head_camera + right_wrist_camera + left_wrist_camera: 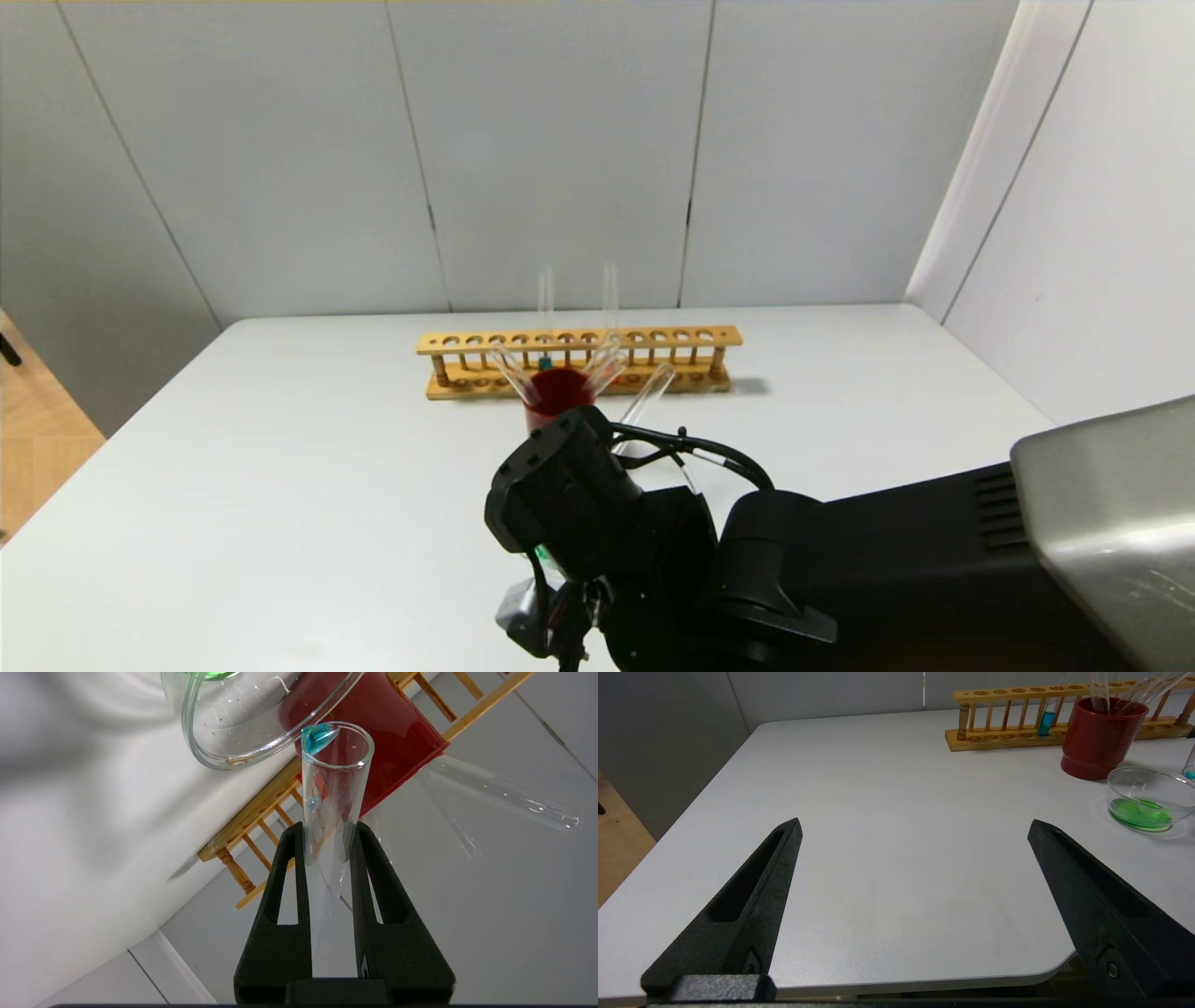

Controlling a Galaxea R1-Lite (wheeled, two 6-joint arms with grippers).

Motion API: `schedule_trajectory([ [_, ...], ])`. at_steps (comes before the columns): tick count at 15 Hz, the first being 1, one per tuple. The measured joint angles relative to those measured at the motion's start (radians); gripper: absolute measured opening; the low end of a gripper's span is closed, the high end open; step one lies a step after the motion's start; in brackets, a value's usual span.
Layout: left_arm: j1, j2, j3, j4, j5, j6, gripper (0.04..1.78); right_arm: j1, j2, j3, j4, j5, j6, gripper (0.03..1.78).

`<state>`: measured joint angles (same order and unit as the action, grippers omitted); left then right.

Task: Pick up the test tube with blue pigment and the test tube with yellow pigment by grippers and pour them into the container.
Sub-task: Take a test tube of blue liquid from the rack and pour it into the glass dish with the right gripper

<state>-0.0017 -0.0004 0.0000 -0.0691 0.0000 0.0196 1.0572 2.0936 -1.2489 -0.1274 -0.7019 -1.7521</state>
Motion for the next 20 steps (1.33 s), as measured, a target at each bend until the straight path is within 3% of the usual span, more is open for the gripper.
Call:
schedule_trajectory([
  [16,0.0,0.0,0.0,0.0,0.0,0.0,1.71,0.004,0.002,-0.008,-0.023,0.003,0.009,0.27],
  [20,0.0,0.0,0.0,0.0,0.0,0.0,1.71,-0.003,-0.01,-0.012,-0.042,0.007,0.083,0.27],
])
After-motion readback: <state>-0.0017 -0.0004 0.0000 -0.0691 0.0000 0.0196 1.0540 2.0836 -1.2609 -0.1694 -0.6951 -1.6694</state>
